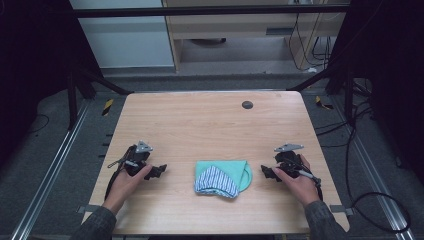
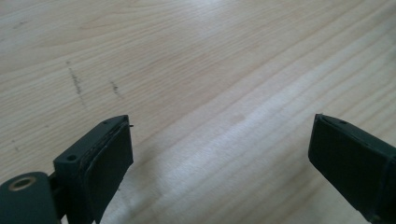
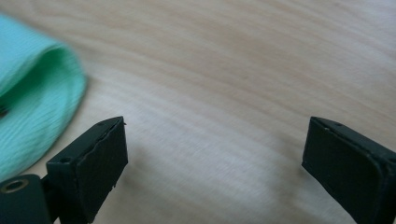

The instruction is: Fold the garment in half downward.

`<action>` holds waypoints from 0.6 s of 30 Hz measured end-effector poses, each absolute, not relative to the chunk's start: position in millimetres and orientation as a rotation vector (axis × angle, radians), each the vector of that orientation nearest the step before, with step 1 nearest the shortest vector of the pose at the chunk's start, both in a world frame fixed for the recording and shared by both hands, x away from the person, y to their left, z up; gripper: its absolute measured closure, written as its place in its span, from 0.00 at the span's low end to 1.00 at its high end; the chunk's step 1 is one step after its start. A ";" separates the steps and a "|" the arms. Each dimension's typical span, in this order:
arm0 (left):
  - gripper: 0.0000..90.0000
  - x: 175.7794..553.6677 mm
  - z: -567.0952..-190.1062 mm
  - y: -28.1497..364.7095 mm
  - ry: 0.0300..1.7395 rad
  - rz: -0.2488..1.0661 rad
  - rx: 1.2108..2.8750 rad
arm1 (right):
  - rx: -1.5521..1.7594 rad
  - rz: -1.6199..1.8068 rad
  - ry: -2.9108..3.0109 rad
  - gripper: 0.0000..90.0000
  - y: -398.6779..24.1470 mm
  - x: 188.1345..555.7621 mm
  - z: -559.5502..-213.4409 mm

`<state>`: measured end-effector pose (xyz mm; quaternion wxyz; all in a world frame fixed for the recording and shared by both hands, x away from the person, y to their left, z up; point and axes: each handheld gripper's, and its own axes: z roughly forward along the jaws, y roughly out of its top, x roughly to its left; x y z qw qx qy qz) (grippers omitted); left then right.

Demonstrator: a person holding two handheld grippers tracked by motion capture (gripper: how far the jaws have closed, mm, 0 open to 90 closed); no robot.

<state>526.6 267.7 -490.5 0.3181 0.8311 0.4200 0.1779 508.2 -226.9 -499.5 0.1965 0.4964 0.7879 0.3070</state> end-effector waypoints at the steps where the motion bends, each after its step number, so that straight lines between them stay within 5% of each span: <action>1: 0.07 528.6 -491.1 268.6 1.113 0.476 2.180 | 1.407 0.858 2.185 0.08 -227.5 510.9 -500.4; 18: 0.04 541.5 -506.2 271.2 1.172 0.515 2.111 | 1.502 0.868 2.014 0.03 -230.8 528.4 -511.9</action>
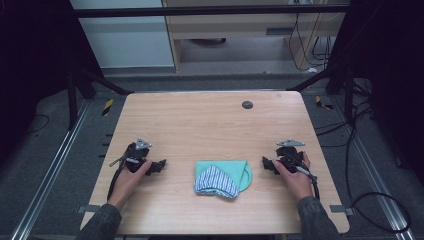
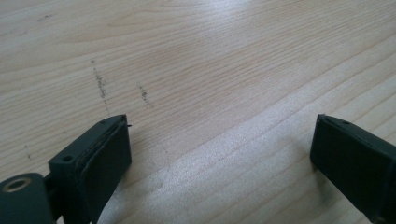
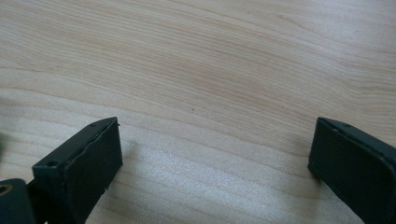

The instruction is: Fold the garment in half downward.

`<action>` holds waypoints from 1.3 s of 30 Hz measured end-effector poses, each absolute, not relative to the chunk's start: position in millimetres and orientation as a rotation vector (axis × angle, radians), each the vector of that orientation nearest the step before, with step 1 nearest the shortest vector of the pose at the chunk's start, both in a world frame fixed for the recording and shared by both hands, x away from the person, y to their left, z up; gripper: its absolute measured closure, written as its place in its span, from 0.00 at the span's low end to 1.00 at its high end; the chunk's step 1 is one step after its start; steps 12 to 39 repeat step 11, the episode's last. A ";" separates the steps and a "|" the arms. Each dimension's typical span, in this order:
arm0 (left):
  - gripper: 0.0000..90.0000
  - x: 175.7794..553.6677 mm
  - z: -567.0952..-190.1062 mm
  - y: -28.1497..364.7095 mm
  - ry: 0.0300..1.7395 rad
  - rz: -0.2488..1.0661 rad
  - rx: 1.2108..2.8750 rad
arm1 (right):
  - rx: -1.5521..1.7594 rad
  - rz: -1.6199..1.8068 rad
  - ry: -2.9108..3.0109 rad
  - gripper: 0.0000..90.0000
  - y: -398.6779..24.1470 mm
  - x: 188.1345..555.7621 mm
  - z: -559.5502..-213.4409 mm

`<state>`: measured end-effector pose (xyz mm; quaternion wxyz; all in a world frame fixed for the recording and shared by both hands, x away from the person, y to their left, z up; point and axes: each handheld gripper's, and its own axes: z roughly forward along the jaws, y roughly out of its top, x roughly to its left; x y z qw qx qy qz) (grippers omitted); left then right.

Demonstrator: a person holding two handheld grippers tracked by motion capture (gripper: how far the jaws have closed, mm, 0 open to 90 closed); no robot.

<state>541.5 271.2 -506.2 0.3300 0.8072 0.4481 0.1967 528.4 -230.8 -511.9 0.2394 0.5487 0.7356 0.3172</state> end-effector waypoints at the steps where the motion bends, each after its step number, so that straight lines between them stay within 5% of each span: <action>1: 0.02 541.2 -507.6 271.0 1.165 0.523 2.104 | 1.510 0.863 2.004 0.02 -230.6 528.9 -512.0; 39: 0.00 540.4 -508.1 270.1 1.195 0.528 2.094 | 1.680 0.787 1.833 0.00 -222.4 531.0 -512.1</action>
